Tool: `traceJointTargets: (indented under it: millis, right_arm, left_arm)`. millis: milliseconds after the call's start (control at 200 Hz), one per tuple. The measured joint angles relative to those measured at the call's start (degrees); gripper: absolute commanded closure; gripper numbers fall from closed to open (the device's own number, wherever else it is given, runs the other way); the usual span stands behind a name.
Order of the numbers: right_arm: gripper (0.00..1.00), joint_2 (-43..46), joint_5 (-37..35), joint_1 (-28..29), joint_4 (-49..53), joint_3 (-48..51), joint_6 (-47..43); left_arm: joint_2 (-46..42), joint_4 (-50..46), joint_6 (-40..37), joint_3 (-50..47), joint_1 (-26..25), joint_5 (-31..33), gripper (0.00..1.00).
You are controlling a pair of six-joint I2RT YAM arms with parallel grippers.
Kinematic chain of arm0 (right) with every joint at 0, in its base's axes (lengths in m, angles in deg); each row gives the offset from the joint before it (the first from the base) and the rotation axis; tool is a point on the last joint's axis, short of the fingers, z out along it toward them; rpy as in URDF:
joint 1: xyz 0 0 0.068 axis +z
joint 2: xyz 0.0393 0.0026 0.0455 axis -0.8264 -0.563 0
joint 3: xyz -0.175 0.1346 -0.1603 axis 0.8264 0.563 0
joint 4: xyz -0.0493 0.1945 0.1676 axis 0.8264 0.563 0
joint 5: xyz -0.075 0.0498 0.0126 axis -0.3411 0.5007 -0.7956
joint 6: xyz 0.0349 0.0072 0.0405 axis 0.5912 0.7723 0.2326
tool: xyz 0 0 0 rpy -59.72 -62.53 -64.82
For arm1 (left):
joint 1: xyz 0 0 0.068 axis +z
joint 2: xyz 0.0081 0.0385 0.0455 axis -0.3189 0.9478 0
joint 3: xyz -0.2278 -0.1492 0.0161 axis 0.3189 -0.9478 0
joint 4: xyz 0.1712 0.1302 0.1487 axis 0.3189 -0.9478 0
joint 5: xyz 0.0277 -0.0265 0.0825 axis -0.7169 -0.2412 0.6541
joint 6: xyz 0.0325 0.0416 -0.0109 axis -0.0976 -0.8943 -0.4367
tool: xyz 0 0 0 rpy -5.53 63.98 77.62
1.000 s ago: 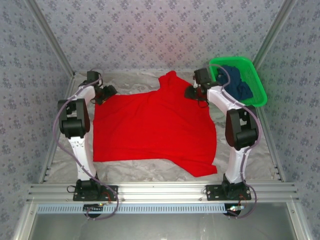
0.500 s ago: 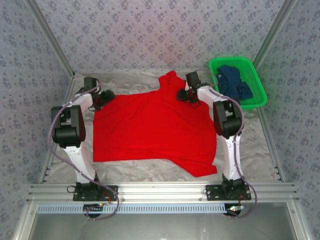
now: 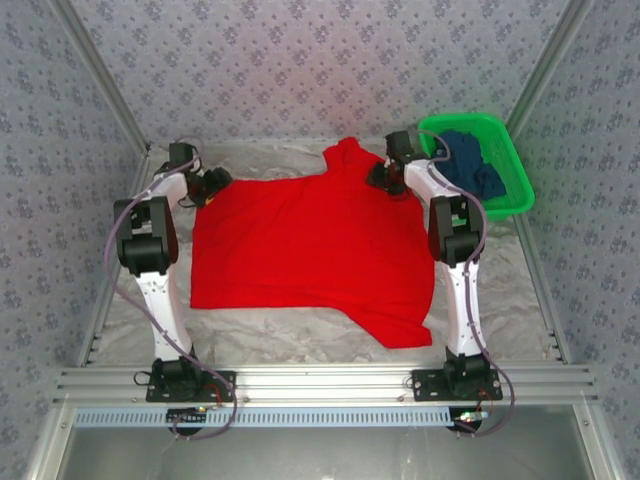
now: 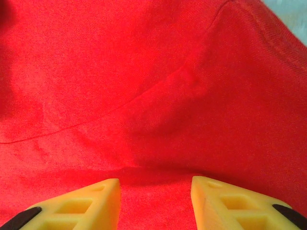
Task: Fold the inside-out t-shirt
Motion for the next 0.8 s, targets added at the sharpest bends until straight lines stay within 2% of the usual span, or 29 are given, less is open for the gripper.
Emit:
traceJointTargets:
  millis: [245,410,465,545,670,799]
  right_arm:
    - [0.55,-10.27,-1.03,-0.46,6.64,-19.06,-2.36]
    - [0.49,-10.38,-0.87,-0.44,9.2,-22.14,-7.04]
    - [0.46,-7.26,-0.96,-0.26,8.57,-18.08,-9.31]
    - [0.44,2.05,-2.08,0.46,7.48,-5.79,-12.02]
    - [0.44,22.69,-4.96,4.24,5.6,17.0,-14.67]
    - [0.44,42.64,-6.93,10.58,5.22,36.0,-14.14]
  left_arm:
    - [7.61,-1.84,0.68,12.17,-1.97,-2.08,0.22]
    - [8.48,-4.42,0.87,14.91,-3.1,-2.16,0.2]
    - [6.91,-4.02,0.9,12.72,-3.41,-1.29,0.19]
    - [1.07,-3.65,0.92,5.31,-3.5,0.28,0.18]
    - [-12.61,-0.83,2.03,-8.2,-3.48,2.08,0.19]
    - [-28.28,4.79,4.59,-20.96,-3.78,2.56,0.19]
